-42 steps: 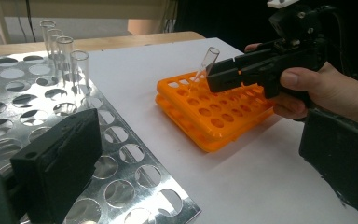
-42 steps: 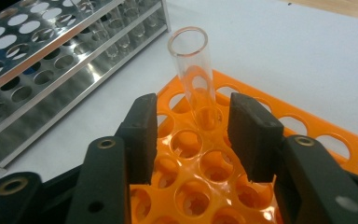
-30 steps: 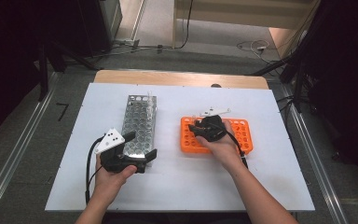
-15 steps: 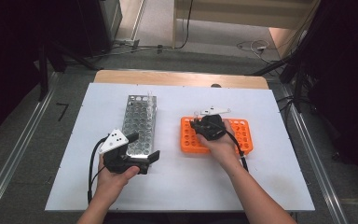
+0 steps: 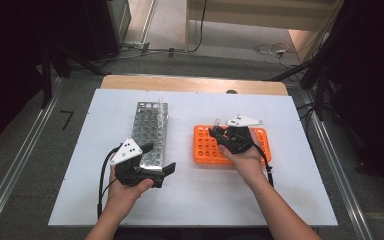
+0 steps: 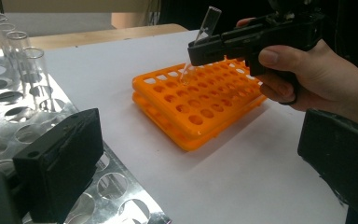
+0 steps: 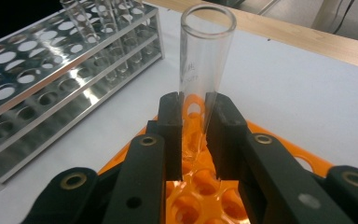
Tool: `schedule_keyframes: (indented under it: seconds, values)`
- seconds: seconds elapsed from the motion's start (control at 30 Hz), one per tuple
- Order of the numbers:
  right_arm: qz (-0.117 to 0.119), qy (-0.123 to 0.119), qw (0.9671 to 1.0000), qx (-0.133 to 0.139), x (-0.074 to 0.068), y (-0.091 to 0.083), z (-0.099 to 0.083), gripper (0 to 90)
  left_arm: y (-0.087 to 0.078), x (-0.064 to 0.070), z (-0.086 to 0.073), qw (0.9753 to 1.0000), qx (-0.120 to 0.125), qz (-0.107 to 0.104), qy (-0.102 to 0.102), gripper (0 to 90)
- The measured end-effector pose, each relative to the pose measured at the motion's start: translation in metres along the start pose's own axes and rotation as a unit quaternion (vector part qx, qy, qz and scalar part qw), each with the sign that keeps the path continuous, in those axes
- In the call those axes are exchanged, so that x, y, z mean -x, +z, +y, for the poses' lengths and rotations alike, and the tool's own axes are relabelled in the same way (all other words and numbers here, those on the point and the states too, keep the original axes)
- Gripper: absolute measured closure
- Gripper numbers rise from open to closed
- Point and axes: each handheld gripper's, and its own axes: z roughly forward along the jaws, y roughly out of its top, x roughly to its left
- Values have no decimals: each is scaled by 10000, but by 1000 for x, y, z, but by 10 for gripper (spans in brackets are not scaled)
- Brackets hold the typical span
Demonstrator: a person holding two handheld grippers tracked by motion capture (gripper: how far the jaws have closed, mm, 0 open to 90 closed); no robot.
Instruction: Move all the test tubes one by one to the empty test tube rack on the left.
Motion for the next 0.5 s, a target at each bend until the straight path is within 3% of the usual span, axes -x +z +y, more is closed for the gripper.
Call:
schedule_keyframes:
  seconds: [0.2,0.5]
  values:
    - [183,-135,9997,39,-7,-18,-11,740,6,7,2,9999,-41,-84,91,1]
    - [530,-338,9980,5,-26,-48,-28,740,11,22,6,9990,-43,-369,232,34]
